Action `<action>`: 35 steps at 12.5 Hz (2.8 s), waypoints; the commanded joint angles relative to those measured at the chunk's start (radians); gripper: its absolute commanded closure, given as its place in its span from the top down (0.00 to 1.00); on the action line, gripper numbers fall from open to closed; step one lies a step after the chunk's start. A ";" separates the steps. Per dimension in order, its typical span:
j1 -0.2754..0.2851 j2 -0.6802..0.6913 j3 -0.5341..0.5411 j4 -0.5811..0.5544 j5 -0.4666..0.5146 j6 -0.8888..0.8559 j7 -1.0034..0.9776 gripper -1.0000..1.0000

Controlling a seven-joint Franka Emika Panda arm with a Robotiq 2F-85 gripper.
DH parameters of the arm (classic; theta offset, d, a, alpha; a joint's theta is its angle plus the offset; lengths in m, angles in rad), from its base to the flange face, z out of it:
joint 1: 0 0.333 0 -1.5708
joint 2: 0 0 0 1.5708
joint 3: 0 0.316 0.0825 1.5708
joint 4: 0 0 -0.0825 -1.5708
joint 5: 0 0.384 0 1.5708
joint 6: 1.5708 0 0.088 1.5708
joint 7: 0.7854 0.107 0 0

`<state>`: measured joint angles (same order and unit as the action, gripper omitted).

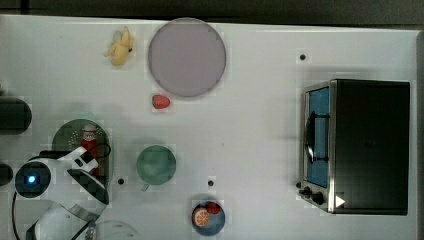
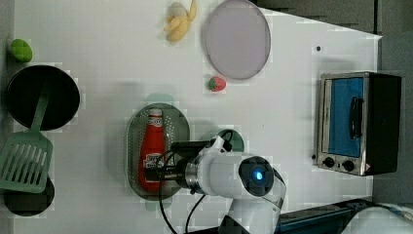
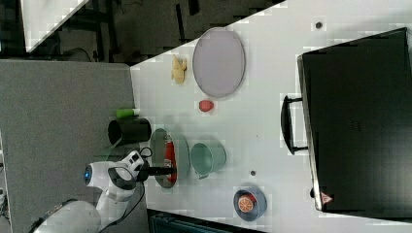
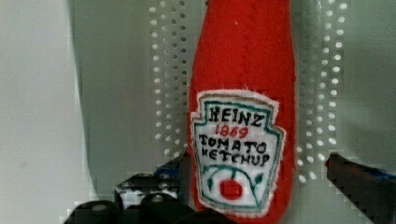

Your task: Pick ketchup from strainer and place it on the table

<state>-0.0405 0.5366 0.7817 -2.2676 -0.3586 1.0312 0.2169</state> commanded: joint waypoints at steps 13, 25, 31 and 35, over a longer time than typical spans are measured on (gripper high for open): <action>0.035 -0.065 -0.004 0.083 -0.022 0.032 0.150 0.60; -0.239 -0.398 0.048 0.332 0.422 -0.527 -0.217 0.60; -0.330 -0.416 -0.172 0.377 0.420 -0.546 -0.346 0.60; -0.344 -0.415 -0.336 0.362 0.420 -0.550 -0.378 0.60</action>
<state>-0.3901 0.1440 0.4414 -1.9092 0.0681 0.4846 -0.0980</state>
